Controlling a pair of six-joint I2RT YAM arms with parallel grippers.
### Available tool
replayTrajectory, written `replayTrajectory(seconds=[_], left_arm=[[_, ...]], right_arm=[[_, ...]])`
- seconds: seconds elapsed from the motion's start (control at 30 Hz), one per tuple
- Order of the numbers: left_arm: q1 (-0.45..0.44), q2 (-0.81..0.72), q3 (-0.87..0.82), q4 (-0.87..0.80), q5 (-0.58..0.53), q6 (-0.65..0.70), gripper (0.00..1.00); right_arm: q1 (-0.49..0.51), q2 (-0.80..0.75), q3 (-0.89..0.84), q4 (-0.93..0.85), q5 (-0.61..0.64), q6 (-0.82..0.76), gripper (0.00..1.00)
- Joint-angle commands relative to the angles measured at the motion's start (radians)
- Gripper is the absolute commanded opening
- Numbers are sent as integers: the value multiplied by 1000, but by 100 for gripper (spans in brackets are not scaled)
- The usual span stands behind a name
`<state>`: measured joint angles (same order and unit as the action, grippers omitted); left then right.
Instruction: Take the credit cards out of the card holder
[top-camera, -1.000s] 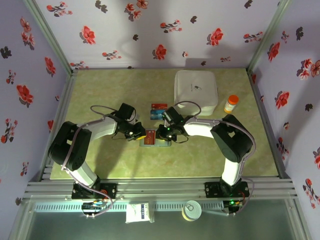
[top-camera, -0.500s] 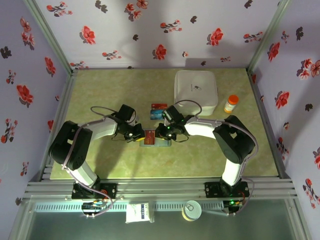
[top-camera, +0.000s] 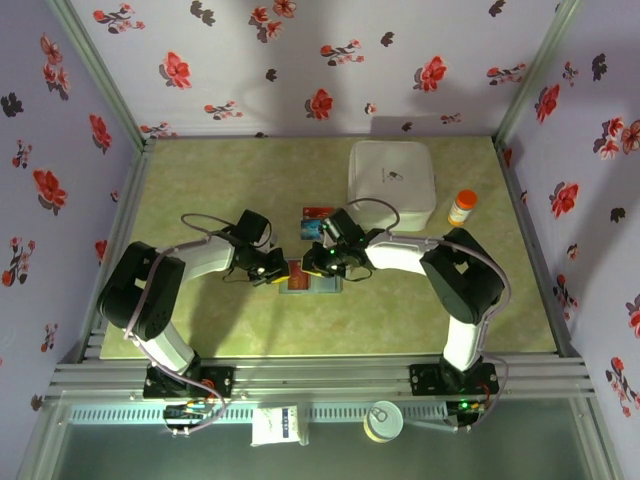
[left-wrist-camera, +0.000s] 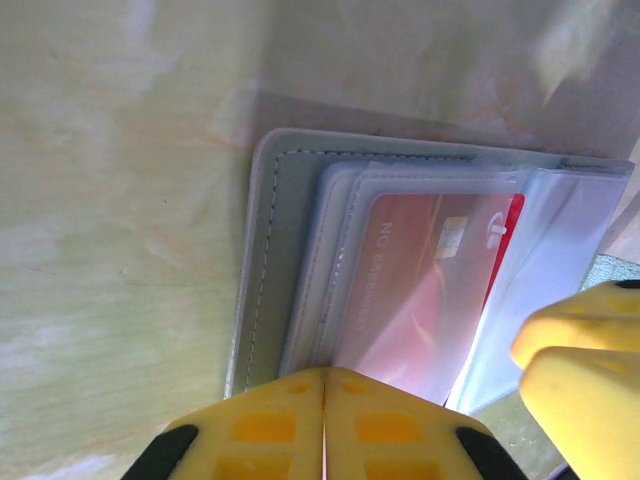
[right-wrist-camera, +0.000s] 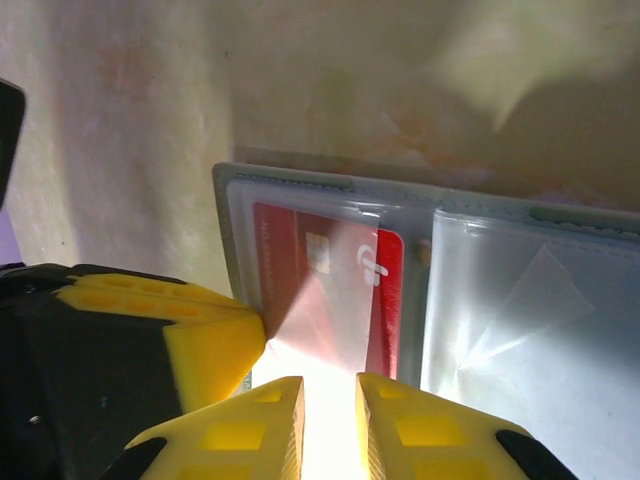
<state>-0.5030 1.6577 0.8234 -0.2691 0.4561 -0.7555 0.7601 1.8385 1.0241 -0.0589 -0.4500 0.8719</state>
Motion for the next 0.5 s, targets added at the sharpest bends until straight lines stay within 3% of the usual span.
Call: replayTrajectory(seconds=[0.0,0.47], left_arm=[[6,2,-18,-28,-20,15,8],[6,-2,-13,-32,-19,13,8]], right_arm=[[10,22,23,11,-18,14,22],[15,59,33,57,-54,47,24]])
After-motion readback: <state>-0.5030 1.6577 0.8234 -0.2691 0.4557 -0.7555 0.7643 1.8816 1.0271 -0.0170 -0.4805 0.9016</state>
